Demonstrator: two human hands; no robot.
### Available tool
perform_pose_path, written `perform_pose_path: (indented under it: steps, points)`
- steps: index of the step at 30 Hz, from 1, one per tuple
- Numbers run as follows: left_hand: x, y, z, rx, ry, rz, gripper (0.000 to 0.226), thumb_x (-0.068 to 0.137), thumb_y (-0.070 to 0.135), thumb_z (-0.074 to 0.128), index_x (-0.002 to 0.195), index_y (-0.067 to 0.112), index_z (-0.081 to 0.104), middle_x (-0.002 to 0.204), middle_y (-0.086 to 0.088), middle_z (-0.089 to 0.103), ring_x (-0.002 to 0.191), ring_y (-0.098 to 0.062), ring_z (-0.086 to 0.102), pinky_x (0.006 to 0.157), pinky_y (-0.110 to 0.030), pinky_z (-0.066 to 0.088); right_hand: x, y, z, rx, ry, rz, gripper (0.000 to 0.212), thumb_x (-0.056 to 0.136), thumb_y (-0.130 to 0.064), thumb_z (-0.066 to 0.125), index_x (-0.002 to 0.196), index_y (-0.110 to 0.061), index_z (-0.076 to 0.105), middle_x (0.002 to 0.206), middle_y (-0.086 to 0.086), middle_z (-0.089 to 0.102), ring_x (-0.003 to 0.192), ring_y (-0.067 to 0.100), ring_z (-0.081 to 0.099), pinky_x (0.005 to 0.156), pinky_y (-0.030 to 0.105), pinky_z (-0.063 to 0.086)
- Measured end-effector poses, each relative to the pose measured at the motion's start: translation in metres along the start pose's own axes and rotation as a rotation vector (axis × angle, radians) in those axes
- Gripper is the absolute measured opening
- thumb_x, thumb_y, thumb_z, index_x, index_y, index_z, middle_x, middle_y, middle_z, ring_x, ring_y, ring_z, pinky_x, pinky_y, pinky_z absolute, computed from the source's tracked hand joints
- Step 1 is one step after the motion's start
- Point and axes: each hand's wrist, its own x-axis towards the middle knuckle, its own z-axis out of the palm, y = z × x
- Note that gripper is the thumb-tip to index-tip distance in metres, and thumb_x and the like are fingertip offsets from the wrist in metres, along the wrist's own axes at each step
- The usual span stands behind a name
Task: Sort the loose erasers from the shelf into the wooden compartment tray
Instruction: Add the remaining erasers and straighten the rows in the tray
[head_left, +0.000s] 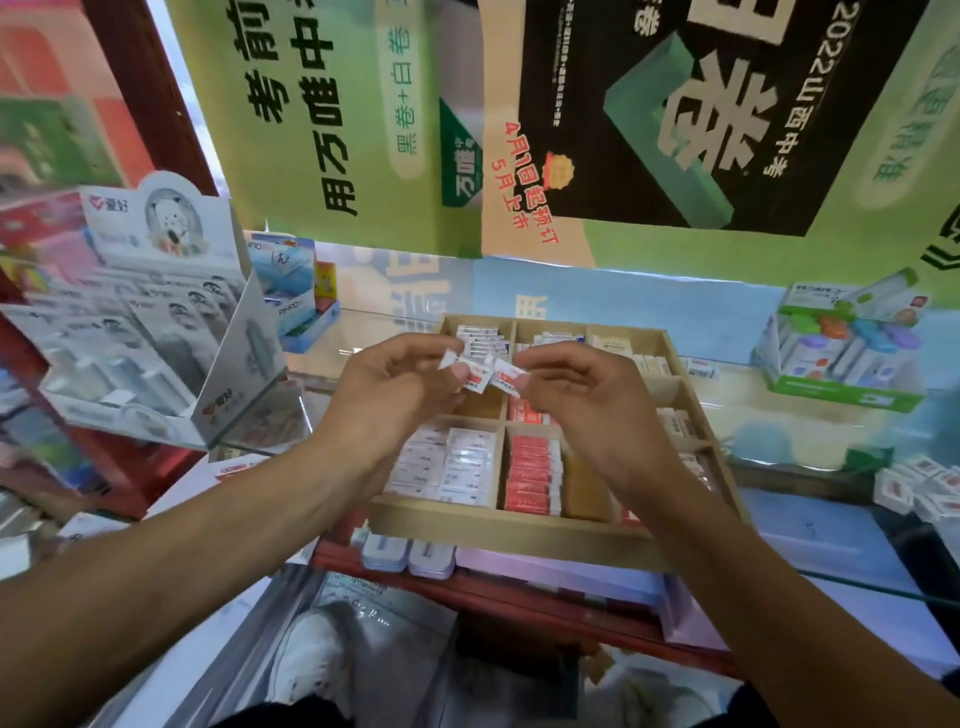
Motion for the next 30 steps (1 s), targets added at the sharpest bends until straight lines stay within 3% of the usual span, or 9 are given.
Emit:
perform_pose_path:
  steps: [7, 13, 17, 21, 24, 27, 30]
  points:
    - [0.006, -0.001, -0.014, -0.056, -0.11, -0.095, 0.026, 0.084, -0.001, 0.066, 0.109, -0.002, 0.065, 0.103, -0.02, 0.071, 0.098, -0.028, 0.07, 0.084, -0.031, 0.058, 0.011, -0.009, 0.006, -0.064, -0.131, -0.027, 0.014, 0.085, -0.009, 0.07, 0.096, -0.017, 0.073, 0.092, -0.002, 0.071, 0.085, 0.013, 0.067, 0.077, 0.025, 0.056]
    - [0.012, -0.006, -0.013, 0.018, -0.048, 0.025, 0.019, 0.08, 0.002, 0.072, 0.098, 0.007, 0.07, 0.098, -0.018, 0.072, 0.088, -0.028, 0.07, 0.081, -0.034, 0.059, 0.03, -0.015, 0.014, -0.231, -0.149, -0.114, 0.02, 0.073, -0.022, 0.082, 0.089, -0.021, 0.07, 0.087, -0.003, 0.07, 0.075, 0.017, 0.066, 0.071, 0.029, 0.058]
    - [0.024, -0.011, -0.03, 0.284, 0.043, 0.153, 0.008, 0.087, 0.017, 0.069, 0.093, 0.021, 0.073, 0.087, 0.009, 0.075, 0.085, -0.003, 0.069, 0.078, -0.025, 0.055, 0.045, -0.014, 0.018, -0.463, -0.179, -0.123, 0.02, 0.073, -0.02, 0.081, 0.089, -0.023, 0.069, 0.082, -0.007, 0.066, 0.067, 0.006, 0.061, 0.065, 0.024, 0.055]
    - [0.038, -0.024, -0.051, 0.413, 0.181, 0.162, 0.016, 0.092, 0.014, 0.063, 0.082, 0.023, 0.072, 0.081, 0.016, 0.071, 0.071, 0.009, 0.062, 0.07, -0.019, 0.046, 0.057, -0.008, 0.026, -0.569, -0.257, -0.048, 0.021, 0.075, -0.021, 0.079, 0.092, -0.023, 0.068, 0.091, -0.006, 0.063, 0.076, 0.008, 0.062, 0.061, 0.02, 0.052]
    - [0.041, -0.033, -0.057, 0.478, 0.163, 0.091, 0.017, 0.092, 0.016, 0.061, 0.082, 0.023, 0.072, 0.085, 0.012, 0.072, 0.076, 0.004, 0.064, 0.069, -0.022, 0.048, 0.066, -0.006, 0.036, -0.545, -0.301, 0.071, 0.015, 0.075, -0.022, 0.079, 0.087, -0.021, 0.07, 0.09, -0.007, 0.067, 0.077, 0.01, 0.066, 0.063, 0.026, 0.056]
    - [0.04, -0.039, -0.057, 0.48, 0.116, 0.028, 0.017, 0.091, 0.013, 0.06, 0.082, 0.02, 0.073, 0.084, 0.006, 0.073, 0.084, -0.012, 0.067, 0.075, -0.027, 0.053, 0.073, -0.005, 0.045, -0.506, -0.369, 0.174, 0.004, 0.075, -0.018, 0.076, 0.078, -0.017, 0.074, 0.073, -0.009, 0.069, 0.064, 0.005, 0.065, 0.053, 0.02, 0.048]
    - [0.04, -0.041, -0.055, 0.481, 0.101, 0.002, 0.017, 0.091, 0.014, 0.06, 0.083, 0.018, 0.074, 0.087, 0.004, 0.073, 0.088, -0.017, 0.067, 0.083, -0.033, 0.055, 0.077, -0.004, 0.05, -0.477, -0.437, 0.237, 0.005, 0.077, -0.013, 0.075, 0.081, -0.013, 0.075, 0.065, -0.003, 0.071, 0.054, 0.002, 0.063, 0.049, 0.016, 0.047]
